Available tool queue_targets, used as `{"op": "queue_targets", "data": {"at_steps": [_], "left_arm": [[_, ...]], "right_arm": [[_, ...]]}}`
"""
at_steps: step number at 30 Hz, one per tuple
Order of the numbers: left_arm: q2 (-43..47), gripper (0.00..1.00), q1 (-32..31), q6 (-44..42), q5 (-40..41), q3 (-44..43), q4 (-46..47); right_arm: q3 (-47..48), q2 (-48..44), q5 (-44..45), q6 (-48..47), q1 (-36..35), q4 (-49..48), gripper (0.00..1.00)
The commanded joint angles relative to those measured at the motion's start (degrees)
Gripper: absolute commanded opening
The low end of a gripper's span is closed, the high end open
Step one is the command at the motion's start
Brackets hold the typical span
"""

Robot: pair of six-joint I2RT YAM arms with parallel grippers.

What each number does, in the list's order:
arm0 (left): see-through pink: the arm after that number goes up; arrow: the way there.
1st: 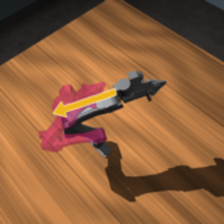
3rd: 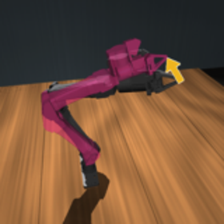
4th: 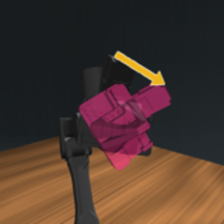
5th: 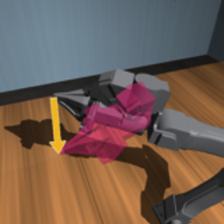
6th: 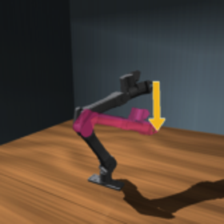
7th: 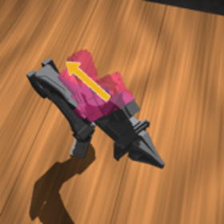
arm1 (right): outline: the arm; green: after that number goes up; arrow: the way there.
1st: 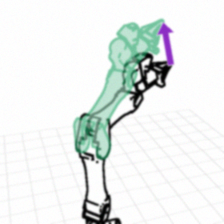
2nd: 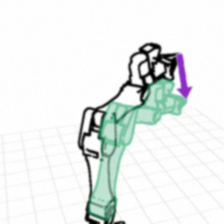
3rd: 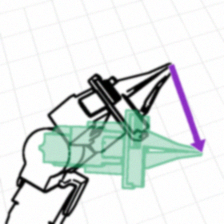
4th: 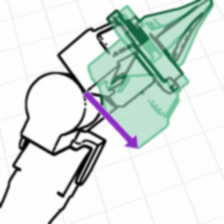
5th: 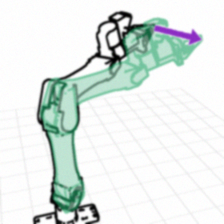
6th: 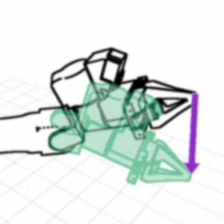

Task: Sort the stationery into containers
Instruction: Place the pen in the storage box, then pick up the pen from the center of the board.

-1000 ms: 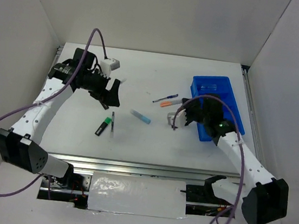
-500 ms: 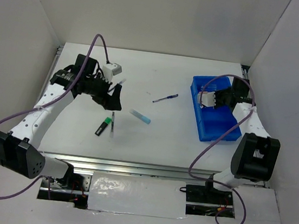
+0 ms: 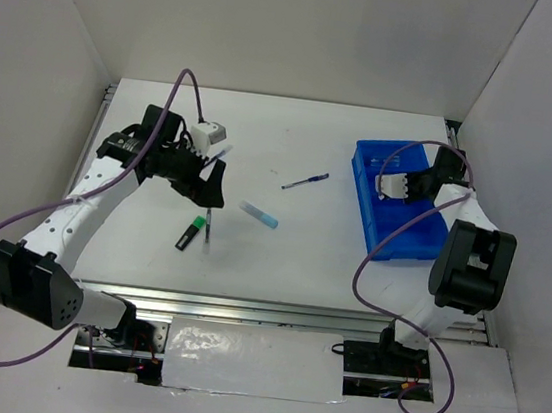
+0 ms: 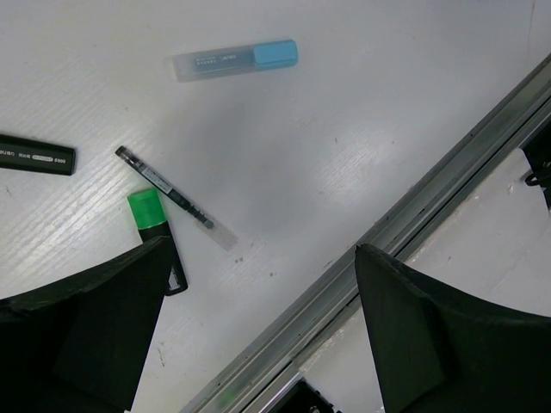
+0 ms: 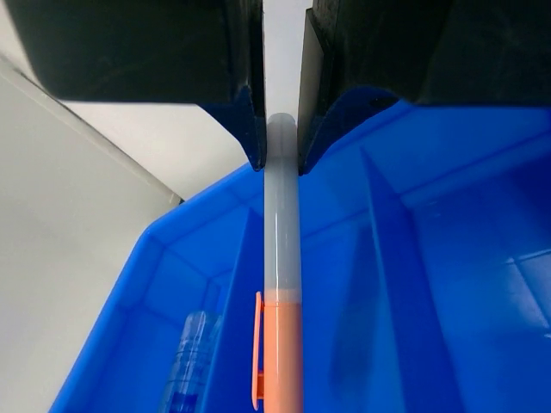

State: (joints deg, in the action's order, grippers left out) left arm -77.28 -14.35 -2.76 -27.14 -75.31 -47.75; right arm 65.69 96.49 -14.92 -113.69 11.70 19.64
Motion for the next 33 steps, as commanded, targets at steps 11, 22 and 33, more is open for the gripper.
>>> {"op": "queue_targets", "data": {"at_steps": [11, 22, 33], "left_arm": [[-1.38, 0.99, -9.11, -9.00, 10.25, 0.78, 3.62], [-8.92, 0.76, -15.09, -23.94, 13.01, 0.52, 14.96], [-33.63, 0.53, -16.59, -43.46, 0.42, -19.16, 2.66]], "right_arm": [[-0.47, 3.71, -3.36, -6.81, 0.43, -13.30, 0.51], [0.14, -9.64, -12.57, 19.62, -1.24, -9.45, 0.47], [5.07, -26.25, -27.08, 75.87, 4.27, 3.82, 0.45]]}}
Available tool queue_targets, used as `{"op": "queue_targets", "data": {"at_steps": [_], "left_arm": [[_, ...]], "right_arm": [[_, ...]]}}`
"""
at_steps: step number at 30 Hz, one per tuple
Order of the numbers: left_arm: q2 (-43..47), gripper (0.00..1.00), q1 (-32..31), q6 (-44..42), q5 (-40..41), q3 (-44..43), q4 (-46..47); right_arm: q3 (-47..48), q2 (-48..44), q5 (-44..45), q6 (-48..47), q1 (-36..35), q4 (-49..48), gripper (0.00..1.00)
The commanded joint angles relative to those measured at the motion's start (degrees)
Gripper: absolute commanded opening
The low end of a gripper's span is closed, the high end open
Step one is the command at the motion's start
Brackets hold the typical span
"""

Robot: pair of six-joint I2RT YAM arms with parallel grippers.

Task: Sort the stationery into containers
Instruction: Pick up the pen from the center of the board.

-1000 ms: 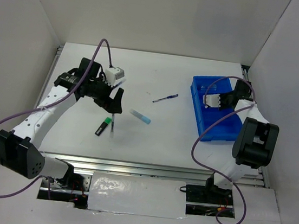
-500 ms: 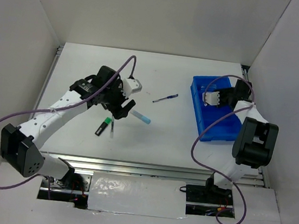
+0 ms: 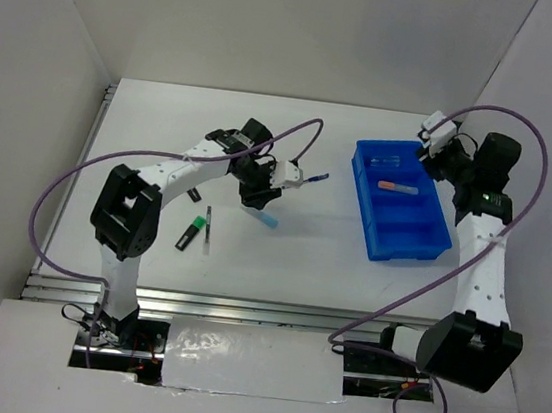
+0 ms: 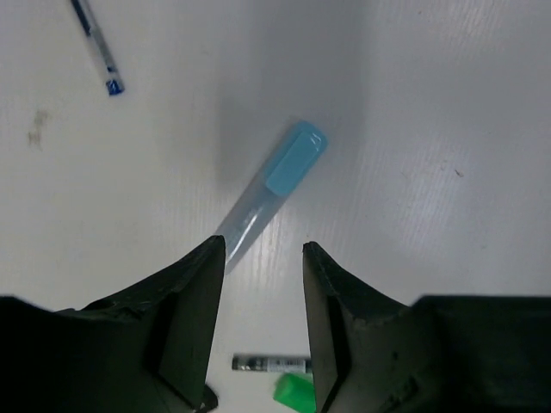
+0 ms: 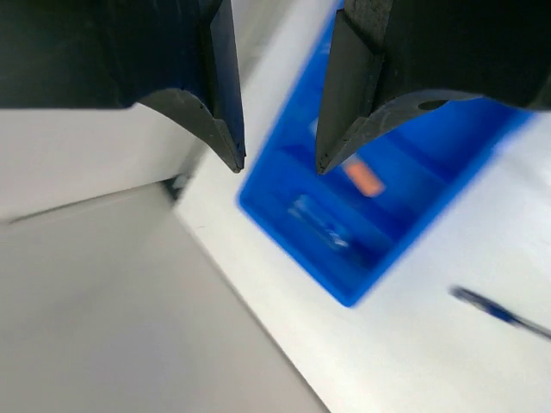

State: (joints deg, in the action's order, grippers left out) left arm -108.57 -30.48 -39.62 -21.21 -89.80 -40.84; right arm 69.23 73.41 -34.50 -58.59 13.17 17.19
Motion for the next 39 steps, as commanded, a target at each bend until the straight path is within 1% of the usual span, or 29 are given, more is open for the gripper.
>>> {"op": "queue_targets", "data": {"at_steps": [1, 2, 4, 8, 10, 12, 15, 19, 25, 28, 32, 36, 37, 39], "left_arm": [[-4.17, 0.54, -0.63, -7.83, -5.51, -5.12, -4.42], [-5.15, 0.54, -0.81, -8.54, -5.42, -5.99, -4.77], [-7.70, 0.56, -1.25, -10.99, -5.77, -7.05, -6.00], [-11.65, 0.60, -1.95, -14.43, -5.25, -10.13, -10.30], [-13.06, 0.62, -2.48, -16.54, -4.81, -10.31, -11.45], [-13.76, 0.65, -2.65, -17.42, -4.72, -10.05, -11.72], [-14.38, 0.65, -2.74, -18.04, -4.10, -8.91, -10.23], [-14.82, 0.63, -3.01, -18.83, -2.96, -7.24, -7.77], [-14.39, 0.53, -4.41, -19.36, 0.90, -3.28, -3.02], [-14.21, 0.51, -5.12, -19.18, 2.66, -1.17, -0.47], [-14.65, 0.47, -5.20, -19.27, 3.81, 0.32, 0.67], [-14.65, 0.33, -5.20, -18.31, 4.43, -0.02, 0.68], [-14.47, 0.24, -5.12, -17.43, 3.73, -0.90, 0.15], [-13.07, 0.16, -4.68, -12.00, 1.63, -2.39, 0.06]], "right_arm": [[0.30, -4.14, -8.82, 24.97, 3.70, 7.23, 0.46], [-0.49, -6.15, -10.92, 26.49, 4.49, 7.50, 0.46], [-2.86, -8.97, -11.90, 30.26, 5.99, 7.86, 0.46], [-5.51, -12.05, -13.84, 33.71, 7.48, 8.74, 0.46], [-6.65, -13.02, -14.45, 34.50, 8.36, 9.08, 0.46], [-7.00, -13.11, -14.80, 35.03, 8.98, 9.87, 0.47], [-6.74, -13.03, -16.38, 35.03, 9.85, 11.37, 0.47], [-6.39, -13.20, -18.32, 35.30, 11.17, 12.43, 0.47], [-7.62, -14.61, -19.11, 38.19, 11.18, 11.64, 0.47], [-8.41, -15.05, -19.37, 39.69, 11.18, 11.11, 0.47], [-9.11, -15.31, -19.29, 40.04, 11.18, 10.85, 0.46], [-9.29, -16.01, -19.46, 40.04, 11.26, 10.67, 0.46], [-9.29, -16.45, -19.90, 40.30, 11.18, 9.97, 0.46], [-9.73, -16.98, -20.34, 41.96, 11.00, 8.83, 0.46]]}}
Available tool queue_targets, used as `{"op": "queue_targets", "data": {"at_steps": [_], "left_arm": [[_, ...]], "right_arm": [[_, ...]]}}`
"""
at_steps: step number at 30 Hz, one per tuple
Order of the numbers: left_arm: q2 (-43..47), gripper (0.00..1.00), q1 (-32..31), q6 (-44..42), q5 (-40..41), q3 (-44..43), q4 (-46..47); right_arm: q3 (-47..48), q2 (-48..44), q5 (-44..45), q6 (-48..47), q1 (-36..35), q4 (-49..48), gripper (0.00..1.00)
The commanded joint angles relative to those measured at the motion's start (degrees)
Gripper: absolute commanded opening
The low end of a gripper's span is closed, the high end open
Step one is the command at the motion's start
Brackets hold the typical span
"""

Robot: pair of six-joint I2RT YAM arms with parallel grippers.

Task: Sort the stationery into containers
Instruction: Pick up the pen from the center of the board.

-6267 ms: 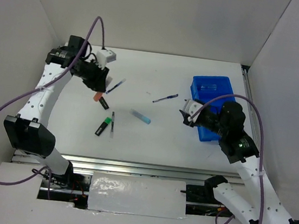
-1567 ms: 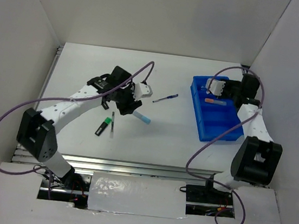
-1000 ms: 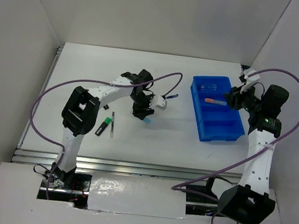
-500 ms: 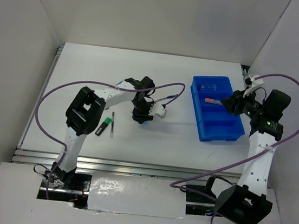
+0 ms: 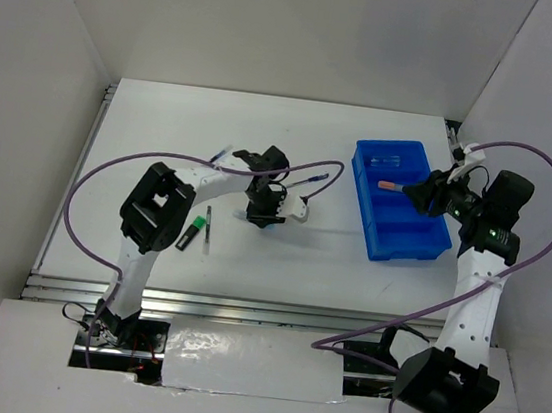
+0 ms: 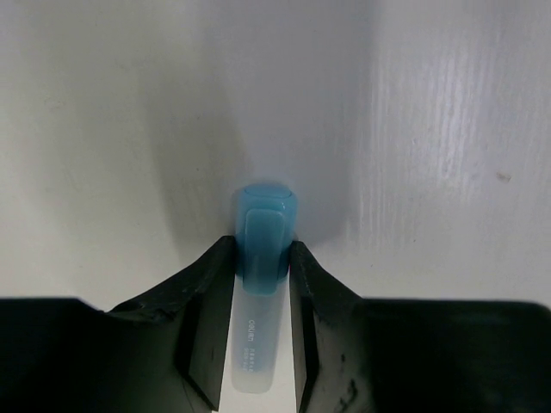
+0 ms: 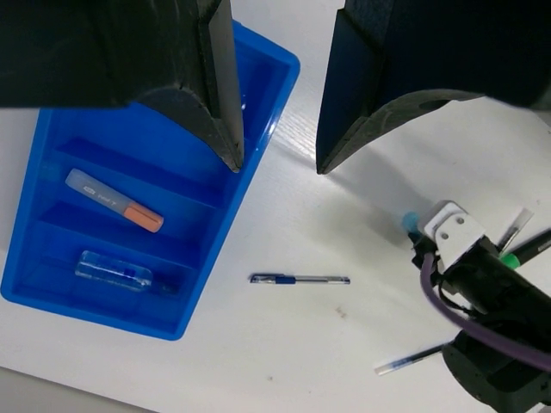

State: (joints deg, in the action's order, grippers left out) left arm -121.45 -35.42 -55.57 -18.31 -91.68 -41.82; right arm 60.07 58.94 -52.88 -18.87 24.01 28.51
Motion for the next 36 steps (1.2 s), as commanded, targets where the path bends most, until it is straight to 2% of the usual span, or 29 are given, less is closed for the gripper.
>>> {"op": "queue_targets", "data": {"at_steps": [1, 2, 3, 5, 6, 7, 9, 10, 14, 15, 20, 21, 24, 27, 36], "left_arm": [[1.37, 0.14, 1.22, 9.55, -5.04, -1.39, 1.39], [2.43, 0.14, 1.93, 12.74, -7.42, -2.96, 1.83], [5.40, 0.07, 3.50, 20.43, -9.80, -3.41, 2.70], [9.80, 0.02, 5.44, 31.17, -16.30, -1.42, 11.11], [15.40, 0.00, 7.54, 44.36, -18.06, 0.52, 15.85], [18.67, 0.00, 8.17, 51.46, -19.56, 5.50, 26.77], [26.74, 0.00, 8.26, 67.87, -18.18, 9.75, 35.89], [29.05, 0.00, 7.83, 70.92, -17.56, 12.11, 39.33], [36.09, 0.00, 3.78, 76.20, -11.86, 10.73, 40.51], [36.63, 0.00, 3.60, 78.14, -11.67, 10.56, 40.85], [39.44, 0.00, 4.48, 88.95, -9.38, 10.12, 43.67], [39.53, 0.00, 4.48, 89.67, -9.21, 9.59, 43.76], [39.97, 0.00, 4.48, 91.95, -8.85, 8.98, 44.20], [39.80, 0.00, 4.48, 93.01, -8.33, 8.27, 44.20], [38.48, 0.00, 4.22, 95.56, -9.73, 7.83, 45.78]], "right_arm": [[-1.01, -2.95, -2.13, 2.96, 0.07, -3.54, 0.46], [-1.10, -3.12, -2.40, 3.66, -0.45, -3.90, 0.46], [-1.19, -3.39, -2.57, 5.41, -0.80, -4.25, 0.45], [-1.89, -3.83, -3.19, 7.96, -2.29, -5.74, 0.45], [-2.41, -4.35, -3.37, 11.28, -3.00, -7.14, 0.43], [-2.85, -4.88, -3.45, 13.75, -3.79, -8.11, 0.41], [-5.65, -7.59, -2.93, 18.68, -7.91, -11.88, 0.38], [-6.63, -8.65, -1.62, 25.31, -10.19, -16.34, 0.37], [-9.19, -12.53, 8.83, 32.84, -23.54, -24.99, 0.37], [-8.32, -12.01, 12.76, 33.63, -29.75, -26.13, 0.38], [-2.00, -5.79, 23.16, 36.63, -43.50, -27.72, 0.43], [-0.67, -4.55, 27.61, 36.54, -47.70, -27.37, 0.43], [3.55, -0.50, 32.21, 36.89, -52.21, -27.37, 0.44], [5.05, 1.97, 32.57, 37.16, -55.72, -28.25, 0.44], [10.06, 8.38, 36.62, 36.19, -58.90, -28.07, 0.42]]}}
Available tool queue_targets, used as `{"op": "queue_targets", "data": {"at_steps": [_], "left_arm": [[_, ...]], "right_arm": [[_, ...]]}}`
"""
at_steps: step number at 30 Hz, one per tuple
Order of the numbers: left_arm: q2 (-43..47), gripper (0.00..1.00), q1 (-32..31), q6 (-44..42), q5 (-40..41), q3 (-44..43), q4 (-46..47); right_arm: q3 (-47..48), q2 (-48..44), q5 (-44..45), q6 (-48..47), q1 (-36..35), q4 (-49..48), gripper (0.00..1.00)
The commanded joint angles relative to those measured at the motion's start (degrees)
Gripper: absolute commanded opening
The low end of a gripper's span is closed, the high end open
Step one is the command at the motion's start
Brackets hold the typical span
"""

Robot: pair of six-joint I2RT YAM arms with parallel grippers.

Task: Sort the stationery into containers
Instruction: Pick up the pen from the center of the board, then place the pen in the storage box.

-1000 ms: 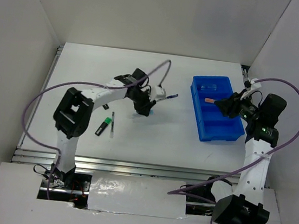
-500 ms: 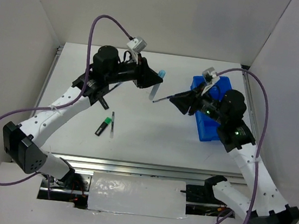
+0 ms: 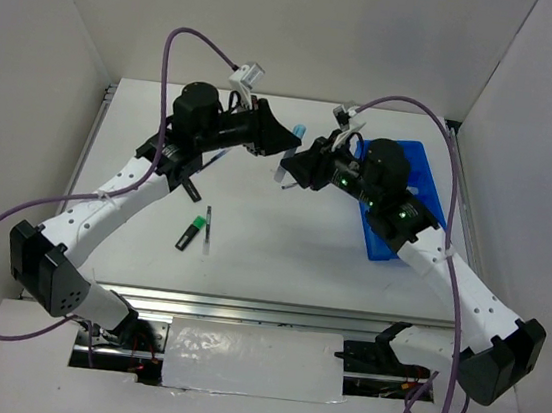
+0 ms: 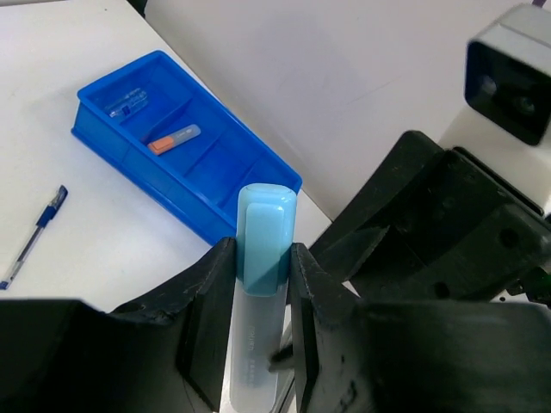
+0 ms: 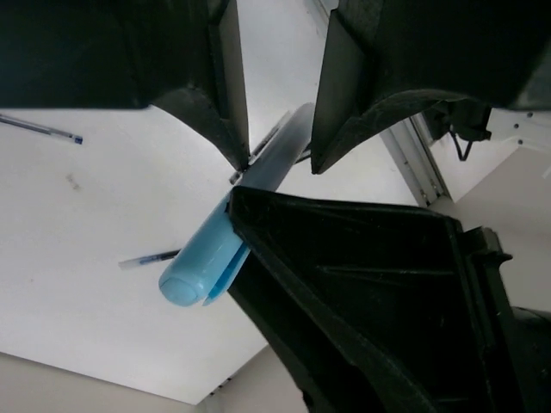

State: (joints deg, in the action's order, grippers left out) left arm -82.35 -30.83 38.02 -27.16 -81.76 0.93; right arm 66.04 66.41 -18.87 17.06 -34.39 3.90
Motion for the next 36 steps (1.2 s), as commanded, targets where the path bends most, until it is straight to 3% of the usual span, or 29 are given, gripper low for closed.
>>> {"op": "queue_targets", "data": {"at_steps": [1, 6, 8, 10, 11, 12, 14, 15, 18, 23, 24, 26, 27, 29, 36], "left_arm": [[-0.62, 0.00, -0.28, 1.88, -0.71, -2.09, 2.94], [-0.36, 0.00, -0.28, 1.62, -1.41, -1.04, 3.55], [-0.18, 0.00, -0.28, 1.27, -1.23, -0.86, 3.12], [0.25, 0.09, -0.20, 0.48, -0.88, -0.60, 2.50], [0.34, 0.17, -0.11, 0.13, -0.97, -0.25, 2.41], [0.78, 0.34, -0.02, -0.75, -0.97, -0.25, 2.32], [1.04, 0.53, 0.51, -1.63, -0.27, 0.10, 1.28], [1.48, 0.72, 0.94, -2.42, 0.17, 0.37, 0.92], [2.62, 0.99, 4.10, -4.78, 1.93, 1.51, -0.14], [3.33, 0.99, 8.85, -10.68, 1.15, 3.27, -0.75], [3.07, 0.99, 9.47, -13.04, -0.16, 3.53, -2.32], [2.46, 0.99, 10.61, -18.21, -2.80, 3.36, -4.18], [1.67, 0.99, 11.40, -20.16, -6.12, 3.36, -5.57], [1.22, 0.99, 12.37, -21.66, -7.72, 4.31, -4.90], [-0.09, 0.99, 14.74, -27.55, -17.04, 5.47, -6.89]], "right_arm": [[4.88, 1.61, 3.14, 0.43, -0.50, -3.46, 0.39], [6.03, 3.20, 6.04, -0.70, -0.15, -3.64, 0.11], [6.56, 3.55, 7.44, -1.32, 0.64, -2.59, 0.06], [6.73, 3.46, 7.80, -2.38, 1.52, -1.19, 0.01], [6.56, 3.20, 7.45, -2.82, 2.22, -0.74, 0.00], [6.21, 2.50, 7.10, -3.78, 3.53, -0.48, 0.00], [5.51, 1.62, 7.01, -7.20, 5.03, 0.31, 0.00], [4.98, 0.48, 5.88, -8.87, 7.21, 0.49, 0.00], [2.26, -1.98, 0.63, -20.18, 12.57, 1.80, 0.00], [-2.22, -4.53, -8.97, -51.62, 22.16, 11.20, 0.00], [-3.89, -4.28, -10.29, -66.04, 23.83, 13.65, 0.00], [-5.04, -3.31, -12.33, -80.80, 29.01, 22.61, 0.00], [-5.74, -2.00, -11.81, -93.22, 30.42, 26.73, 0.00], [-5.49, 1.24, -10.31, -102.44, 34.03, 27.99, 0.00], [-4.25, 11.63, -4.33, -121.79, 42.65, 25.38, 0.01]]}}
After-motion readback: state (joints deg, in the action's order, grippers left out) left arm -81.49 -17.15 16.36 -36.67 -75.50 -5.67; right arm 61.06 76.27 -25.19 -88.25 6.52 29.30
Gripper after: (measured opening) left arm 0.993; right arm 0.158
